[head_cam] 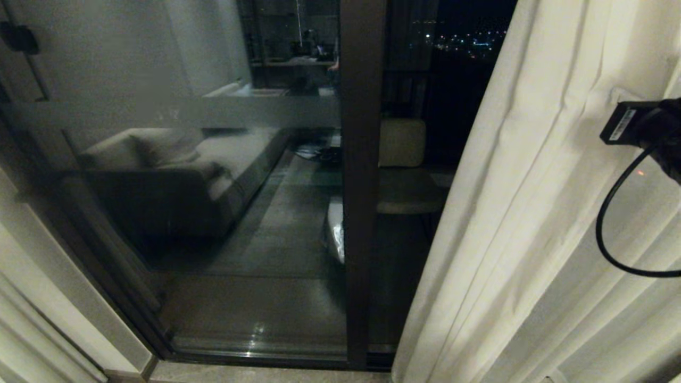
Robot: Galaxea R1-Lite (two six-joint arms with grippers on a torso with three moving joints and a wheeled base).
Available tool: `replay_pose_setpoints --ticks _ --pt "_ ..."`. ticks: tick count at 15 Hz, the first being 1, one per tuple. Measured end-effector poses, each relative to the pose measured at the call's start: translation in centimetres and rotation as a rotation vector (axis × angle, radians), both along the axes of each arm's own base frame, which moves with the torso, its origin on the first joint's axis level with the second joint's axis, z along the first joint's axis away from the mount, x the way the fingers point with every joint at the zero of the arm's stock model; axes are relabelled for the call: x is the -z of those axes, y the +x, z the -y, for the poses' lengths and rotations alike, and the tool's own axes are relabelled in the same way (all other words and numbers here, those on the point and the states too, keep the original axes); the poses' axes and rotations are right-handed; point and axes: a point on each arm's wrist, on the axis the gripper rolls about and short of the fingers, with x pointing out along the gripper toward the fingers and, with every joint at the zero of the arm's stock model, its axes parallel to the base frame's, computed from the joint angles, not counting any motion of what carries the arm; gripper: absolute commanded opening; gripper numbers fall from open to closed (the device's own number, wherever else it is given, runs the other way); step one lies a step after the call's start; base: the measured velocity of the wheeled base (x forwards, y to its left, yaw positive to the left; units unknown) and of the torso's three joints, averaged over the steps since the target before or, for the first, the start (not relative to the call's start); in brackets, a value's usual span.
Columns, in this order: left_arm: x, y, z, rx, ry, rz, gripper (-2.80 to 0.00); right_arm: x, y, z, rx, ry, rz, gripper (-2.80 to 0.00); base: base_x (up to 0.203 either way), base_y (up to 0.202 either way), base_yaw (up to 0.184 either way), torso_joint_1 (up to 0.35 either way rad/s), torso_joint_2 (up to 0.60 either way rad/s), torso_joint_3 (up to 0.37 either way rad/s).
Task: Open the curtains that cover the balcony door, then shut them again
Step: Pull the inner curtains open on both sides
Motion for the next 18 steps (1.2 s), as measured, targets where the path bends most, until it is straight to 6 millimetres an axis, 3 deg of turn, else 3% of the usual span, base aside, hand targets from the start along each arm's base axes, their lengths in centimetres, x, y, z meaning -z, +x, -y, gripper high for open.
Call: replay_pose_setpoints --ticks 18 --pt "0.00 0.00 -0.01 -0.003 -0.007 0.000 -2.80 0.19 0.11 0.03 0.001 0.000 -0.007 -2.80 0.000 -0.191 0.000 0.002 0.00 0.003"
